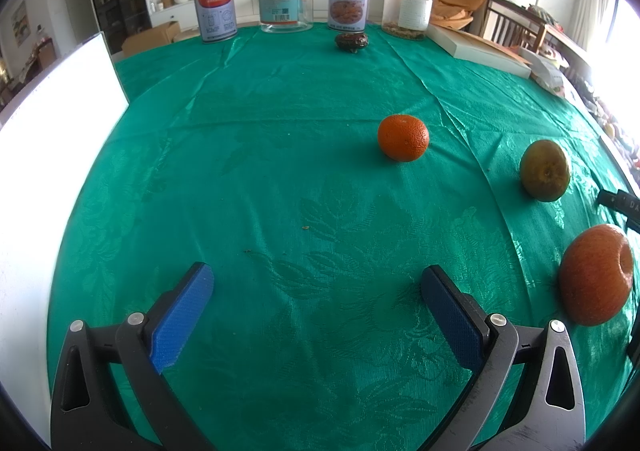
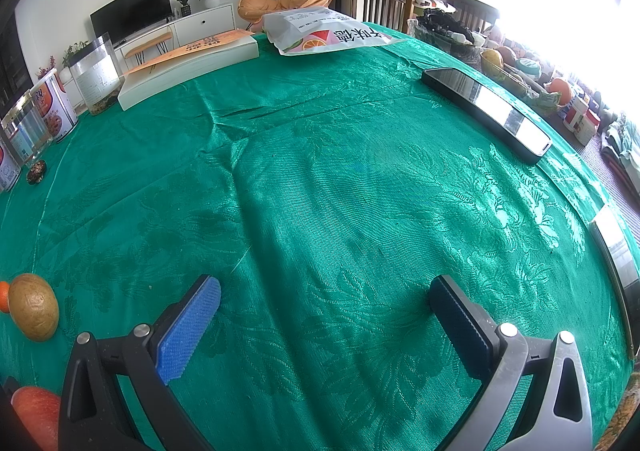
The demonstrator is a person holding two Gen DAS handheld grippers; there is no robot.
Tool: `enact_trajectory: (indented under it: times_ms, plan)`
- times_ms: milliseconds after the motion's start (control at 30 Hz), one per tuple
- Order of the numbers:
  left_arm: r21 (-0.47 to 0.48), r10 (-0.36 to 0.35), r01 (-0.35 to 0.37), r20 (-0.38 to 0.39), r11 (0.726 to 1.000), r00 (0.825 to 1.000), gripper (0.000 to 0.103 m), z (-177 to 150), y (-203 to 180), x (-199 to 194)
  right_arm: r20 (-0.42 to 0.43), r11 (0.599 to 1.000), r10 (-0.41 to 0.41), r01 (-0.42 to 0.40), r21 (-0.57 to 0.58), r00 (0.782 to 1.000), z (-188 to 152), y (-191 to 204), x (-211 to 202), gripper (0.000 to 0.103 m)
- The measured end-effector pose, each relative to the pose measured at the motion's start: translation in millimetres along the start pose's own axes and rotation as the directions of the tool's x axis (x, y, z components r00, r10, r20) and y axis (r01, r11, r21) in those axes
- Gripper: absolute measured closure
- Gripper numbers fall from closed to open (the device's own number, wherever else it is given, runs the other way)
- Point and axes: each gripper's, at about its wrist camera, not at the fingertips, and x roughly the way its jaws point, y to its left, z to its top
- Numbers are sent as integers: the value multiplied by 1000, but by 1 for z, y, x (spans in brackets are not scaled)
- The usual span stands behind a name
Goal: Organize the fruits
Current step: 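Move the left tool toward the orange tangerine on the table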
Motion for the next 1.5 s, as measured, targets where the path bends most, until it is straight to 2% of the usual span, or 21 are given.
enact_trajectory:
  times_ms: [333, 433, 533, 600, 733, 900, 1033, 1133, 1500]
  plan:
    - [0, -2, 2, 1, 1000, 1000, 1, 0, 0, 0, 0, 1000, 0, 0, 0, 1000, 0, 0, 0, 0]
    - [16, -81, 81, 0, 997, 997, 1, 1, 3, -4, 0, 1000, 0, 0, 0, 1000, 0, 0, 0, 0]
    - [6, -193, 193, -22, 981, 981, 1, 7, 12, -5, 0, 1000, 0, 0, 0, 1000, 0, 0, 0, 0]
    - [-5, -209, 209, -29, 978, 978, 1, 13, 15, -3, 0, 1000, 0, 0, 0, 1000, 0, 0, 0, 0]
    - [30, -201, 203, -46, 979, 978, 1, 24, 9, 5, 0, 1000, 0, 0, 0, 1000, 0, 0, 0, 0]
    - [0, -183, 183, -22, 983, 983, 1, 33, 7, 14, 0, 1000, 0, 0, 0, 1000, 0, 0, 0, 0]
    - [81, -106, 106, -5, 991, 994, 1, 32, -4, 21, 0, 1000, 0, 0, 0, 1000, 0, 0, 0, 0]
    - [128, -73, 74, -9, 989, 997, 0, 30, -12, 22, 0, 1000, 0, 0, 0, 1000, 0, 0, 0, 0]
    - [129, -79, 80, -11, 988, 997, 0, 31, -11, 24, 0, 1000, 0, 0, 0, 1000, 0, 0, -1, 0]
